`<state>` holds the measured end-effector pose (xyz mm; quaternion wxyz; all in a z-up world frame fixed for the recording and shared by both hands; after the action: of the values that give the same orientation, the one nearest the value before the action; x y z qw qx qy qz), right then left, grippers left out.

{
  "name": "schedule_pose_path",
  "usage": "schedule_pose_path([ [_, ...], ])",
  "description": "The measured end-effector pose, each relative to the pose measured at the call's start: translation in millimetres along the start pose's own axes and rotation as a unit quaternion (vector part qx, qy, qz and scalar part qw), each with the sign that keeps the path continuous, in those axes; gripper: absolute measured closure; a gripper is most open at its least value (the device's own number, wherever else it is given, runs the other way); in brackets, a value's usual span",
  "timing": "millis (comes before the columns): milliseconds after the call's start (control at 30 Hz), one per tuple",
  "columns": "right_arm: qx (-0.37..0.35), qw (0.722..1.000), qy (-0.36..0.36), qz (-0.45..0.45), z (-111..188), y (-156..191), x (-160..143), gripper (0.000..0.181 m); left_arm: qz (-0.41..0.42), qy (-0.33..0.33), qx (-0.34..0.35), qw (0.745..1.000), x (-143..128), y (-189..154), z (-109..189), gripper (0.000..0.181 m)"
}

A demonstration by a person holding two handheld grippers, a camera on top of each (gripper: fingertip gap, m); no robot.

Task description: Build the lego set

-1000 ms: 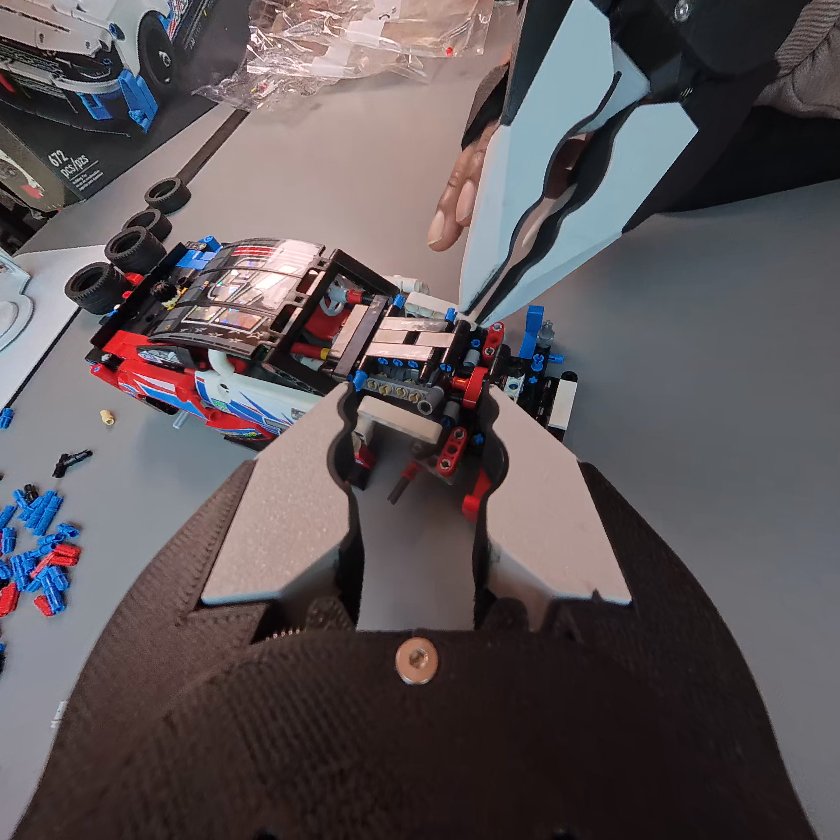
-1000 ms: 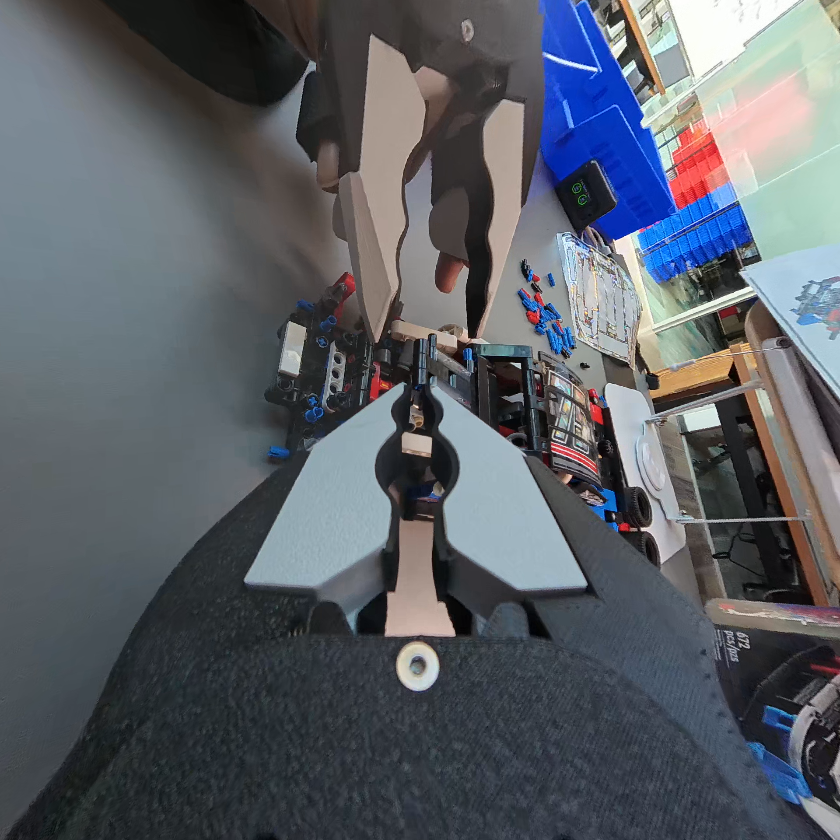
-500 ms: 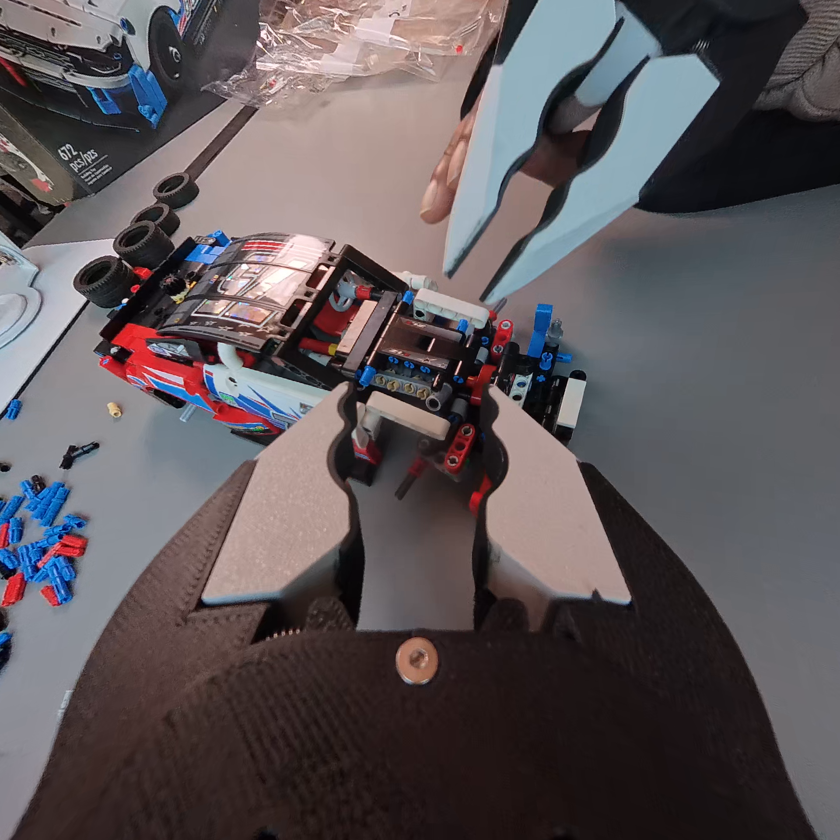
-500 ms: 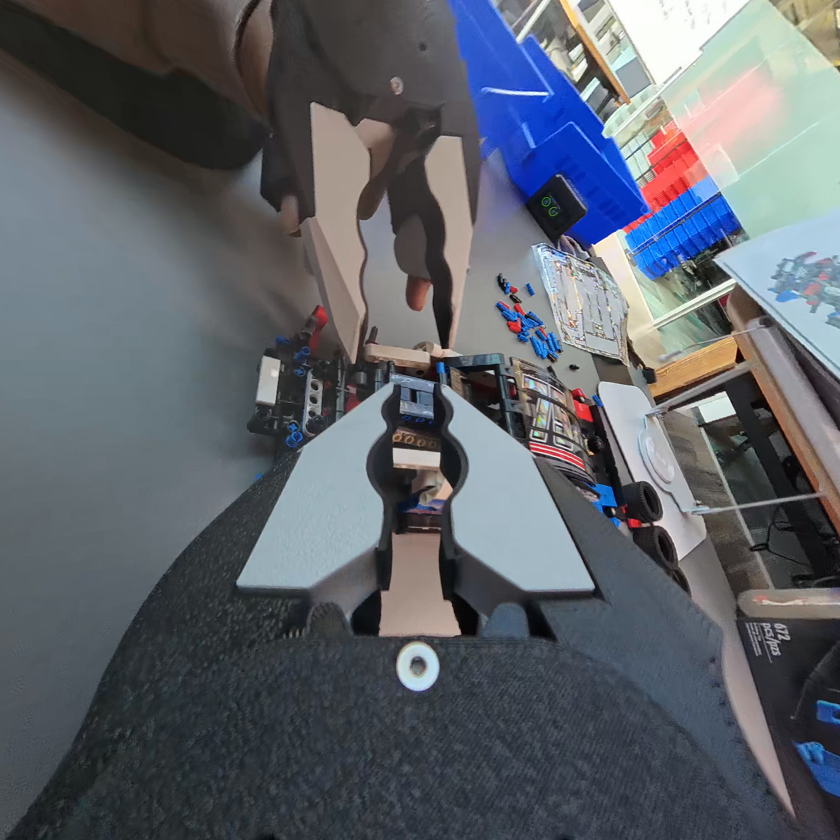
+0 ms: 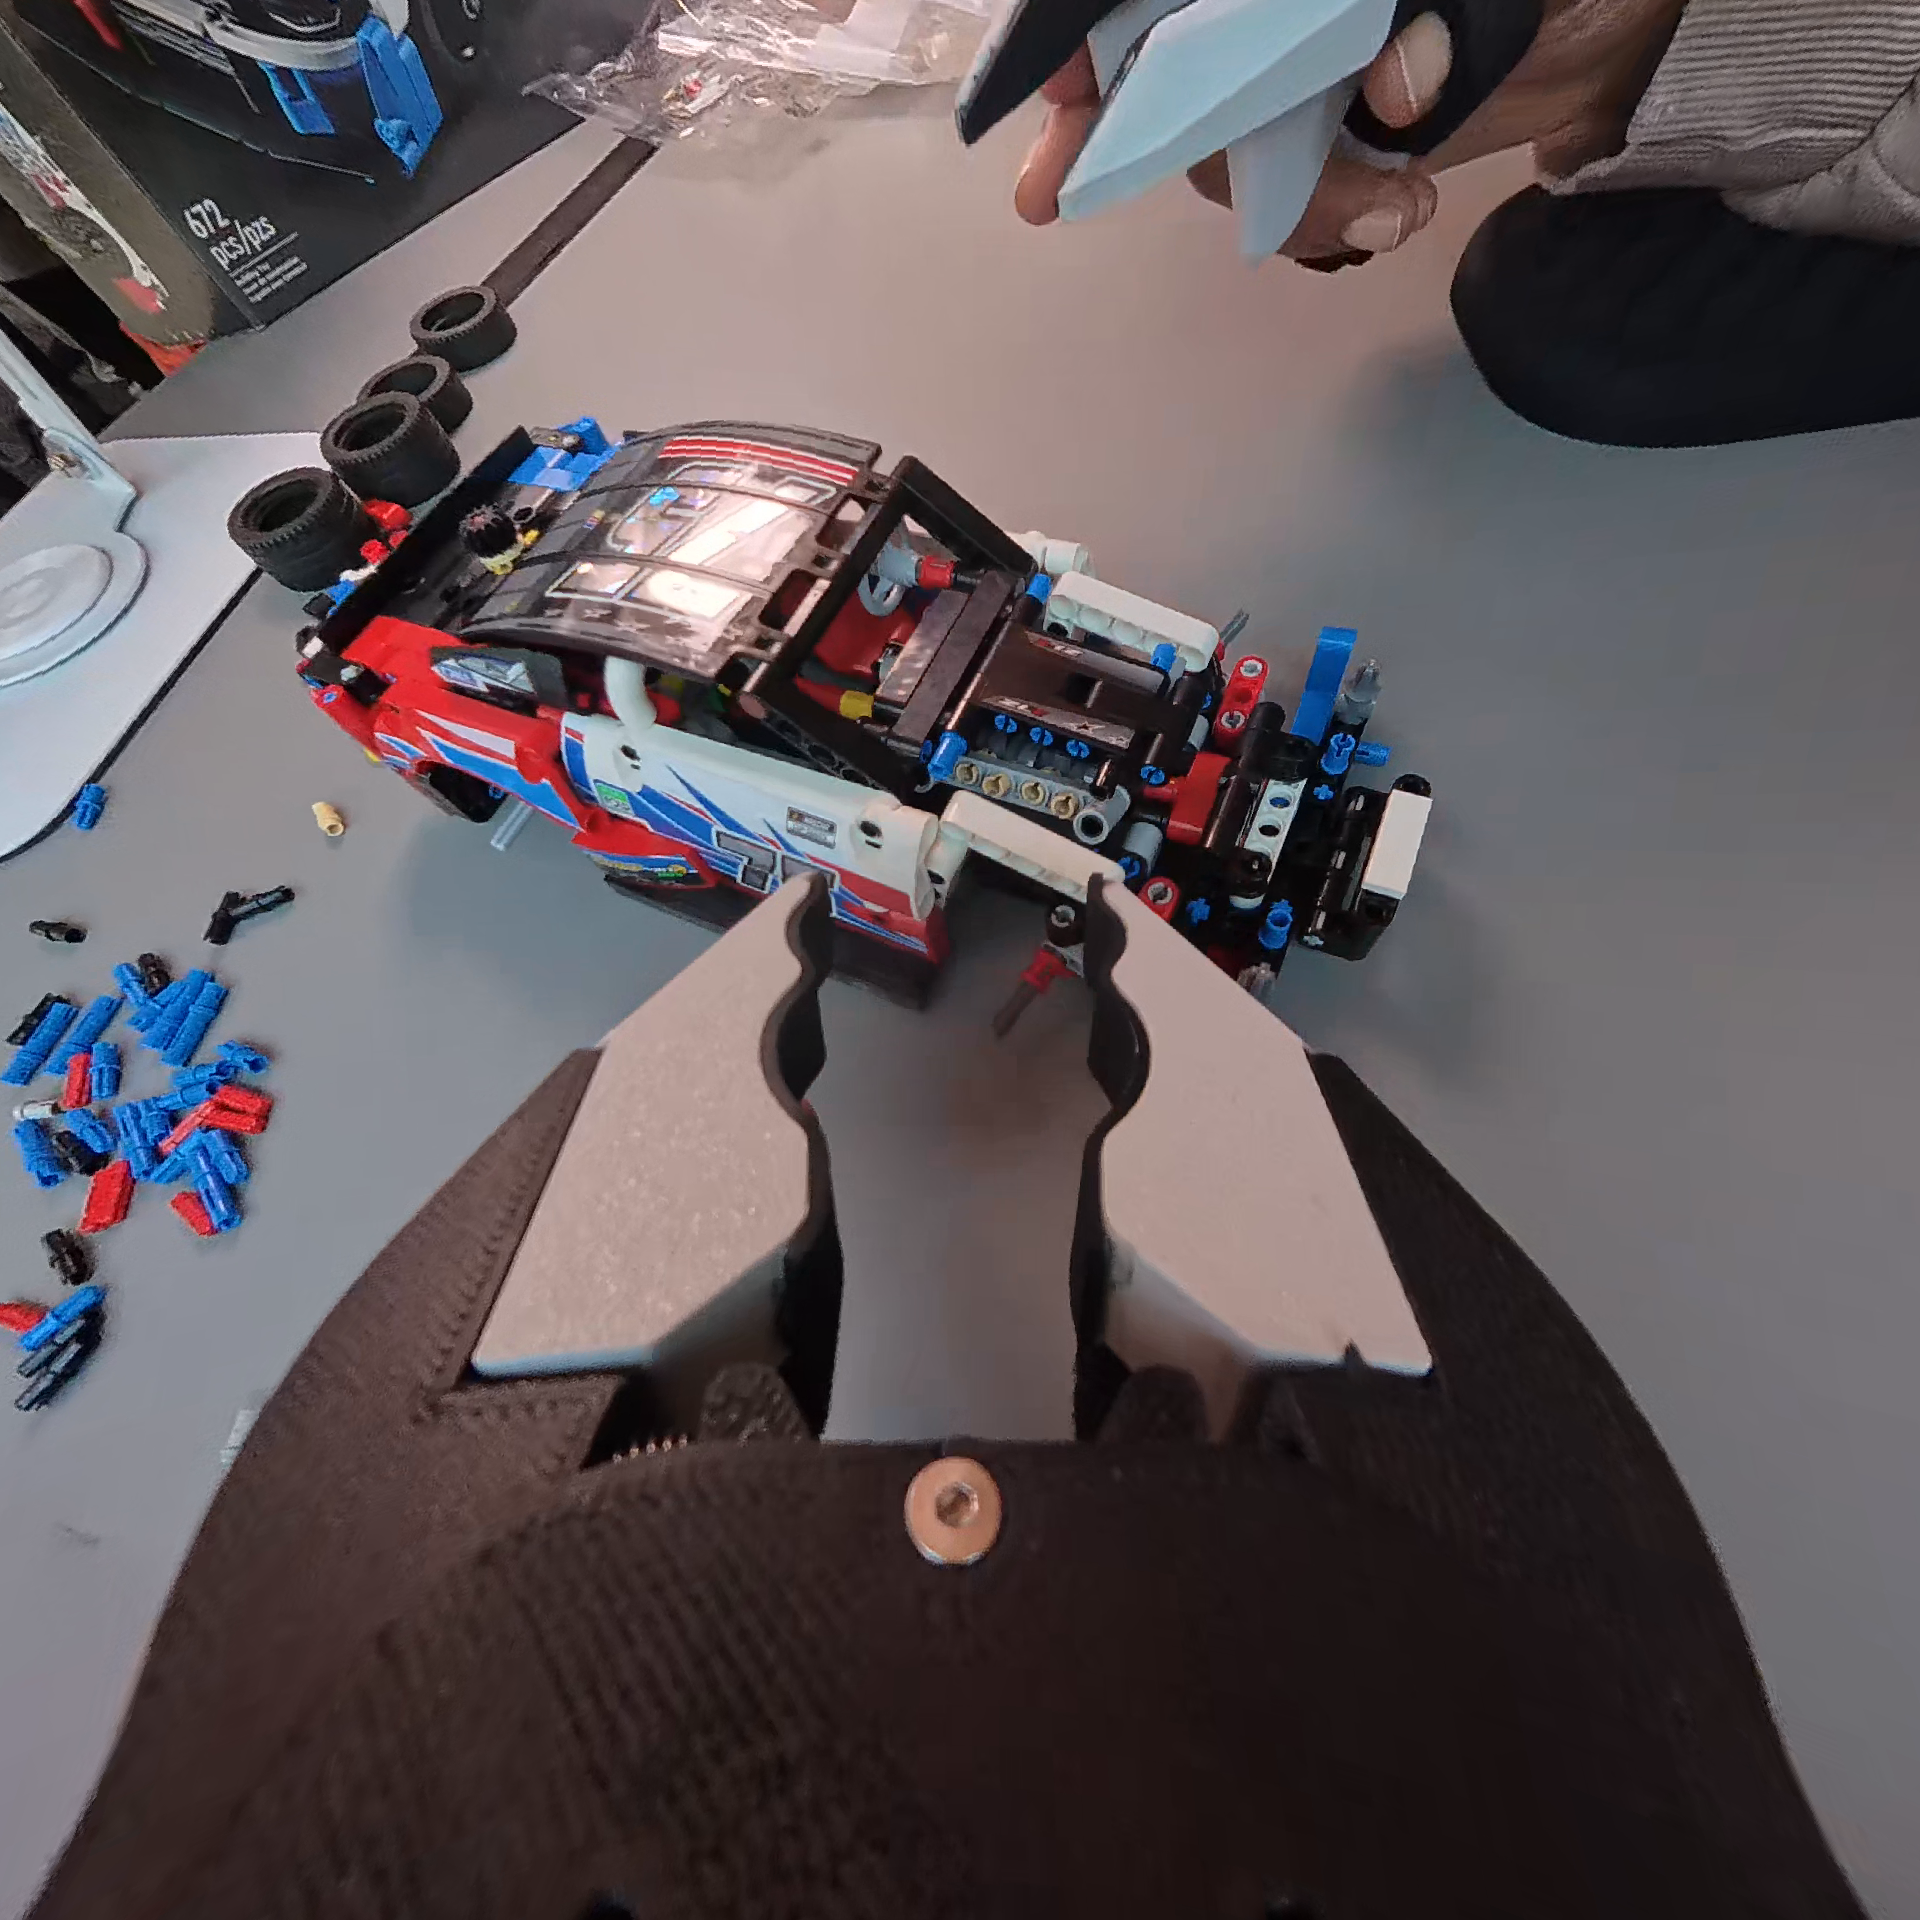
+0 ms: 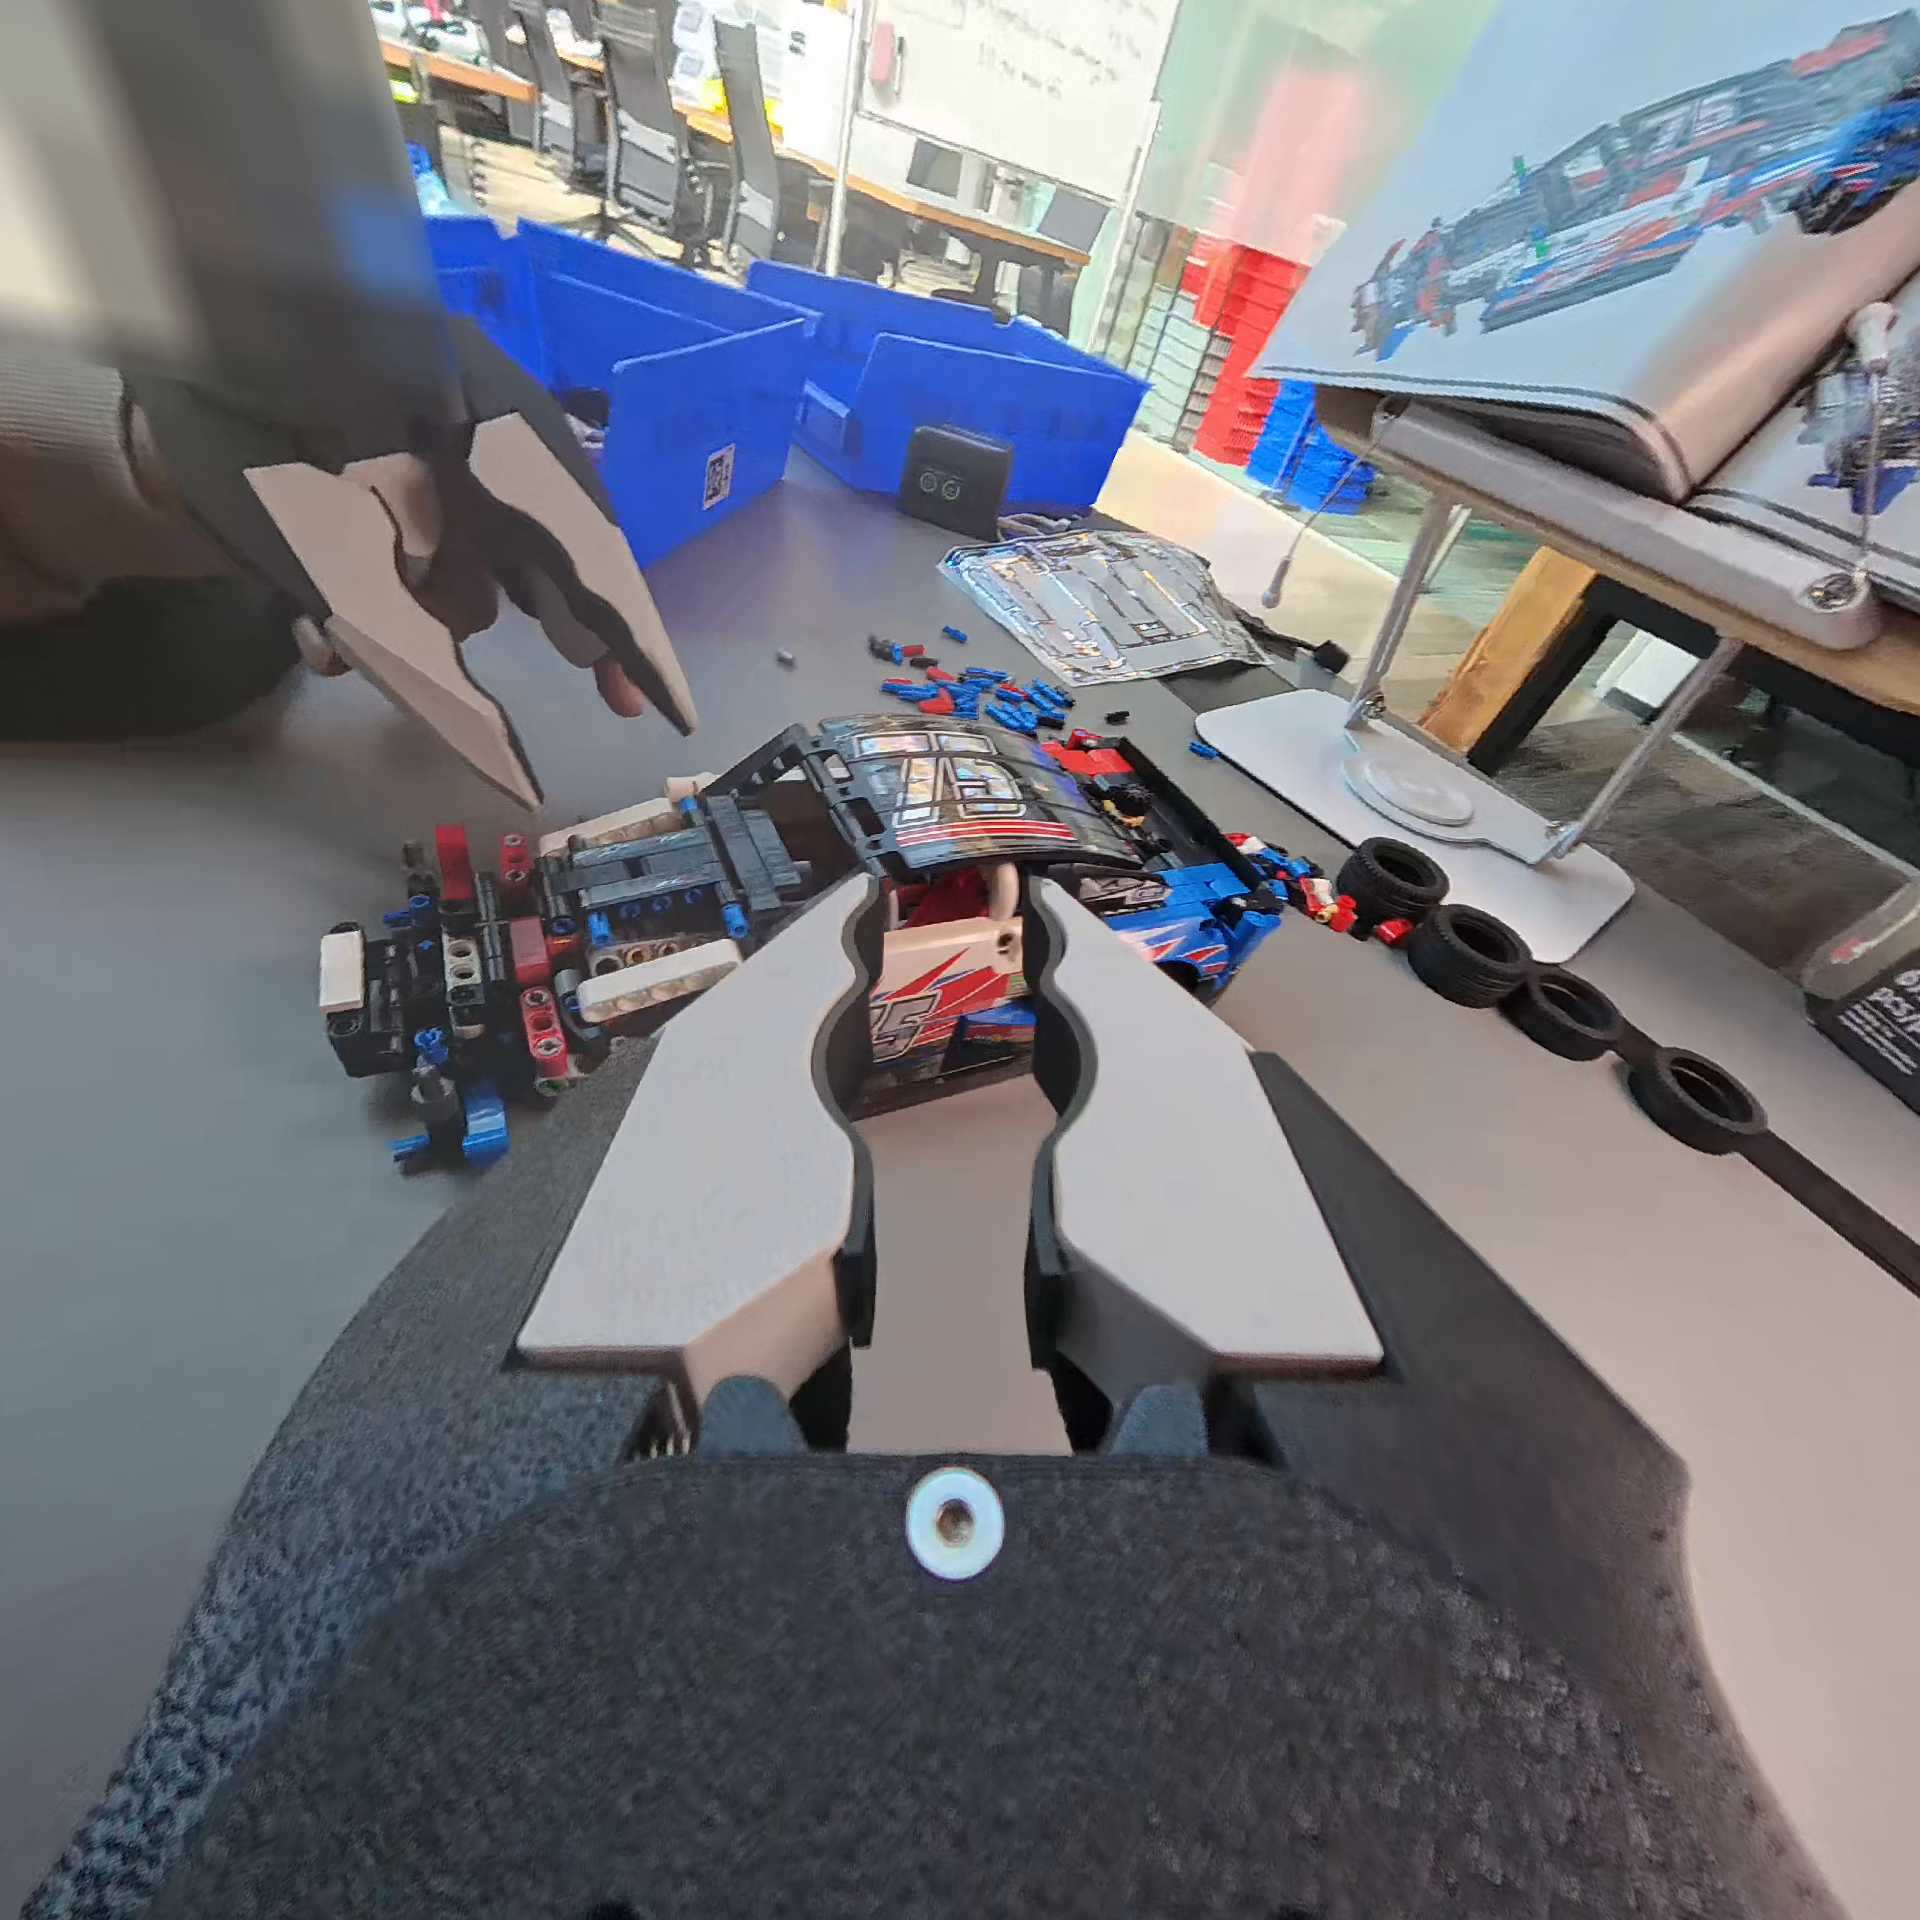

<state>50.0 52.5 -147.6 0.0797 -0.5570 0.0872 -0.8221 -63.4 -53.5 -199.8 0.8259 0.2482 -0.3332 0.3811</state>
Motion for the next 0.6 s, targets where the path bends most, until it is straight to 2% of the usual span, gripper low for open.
schedule_pose_path([
  [33, -0.020, 1.000, -0.008, -0.010, 2, -8, 2, 0.157, 0.007, -0.004, -0.006, 1.000, -1, 1, 3, 0.134],
  [133, -0.081, 0.995, -0.036, -0.053, 6, -43, 16, 0.162, 0.030, -0.018, -0.010, 0.999, -2, 8, 7, 0.138],
  [167, -0.100, 0.993, -0.036, -0.060, 5, -56, 20, 0.165, 0.039, -0.034, 0.001, 0.999, 1, 12, 9, 0.145],
  [267, -0.173, 0.983, -0.027, -0.059, 1, -101, 38, 0.177, 0.077, -0.124, 0.039, 0.989, 22, 28, 25, 0.162],
  [367, -0.193, 0.977, -0.064, -0.061, -10, -139, 73, 0.181, 0.114, -0.192, 0.077, 0.972, 31, 43, 42, 0.176],
  [400, -0.200, 0.974, -0.079, -0.067, -15, -153, 87, 0.181, 0.118, -0.202, 0.091, 0.968, 31, 46, 45, 0.181],
  [500, -0.210, 0.966, -0.125, -0.082, -36, -196, 129, 0.181, 0.126, -0.209, 0.124, 0.962, 27, 54, 45, 0.181],
  [600, -0.214, 0.962, -0.140, -0.098, -67, -241, 161, 0.181, 0.130, -0.199, 0.132, 0.962, 23, 56, 40, 0.181],
])
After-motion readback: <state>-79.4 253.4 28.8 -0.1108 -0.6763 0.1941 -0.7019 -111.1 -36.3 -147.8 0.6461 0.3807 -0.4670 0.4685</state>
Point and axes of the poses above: each gripper's, where its closed fingertips meet, z back along the fingers, x out of its top, y = z × x across the jaws, the point moved 2 cm from there along z, back along the fingers, and after that the axes turned 11 degrees about y, right-handed, at the moved point
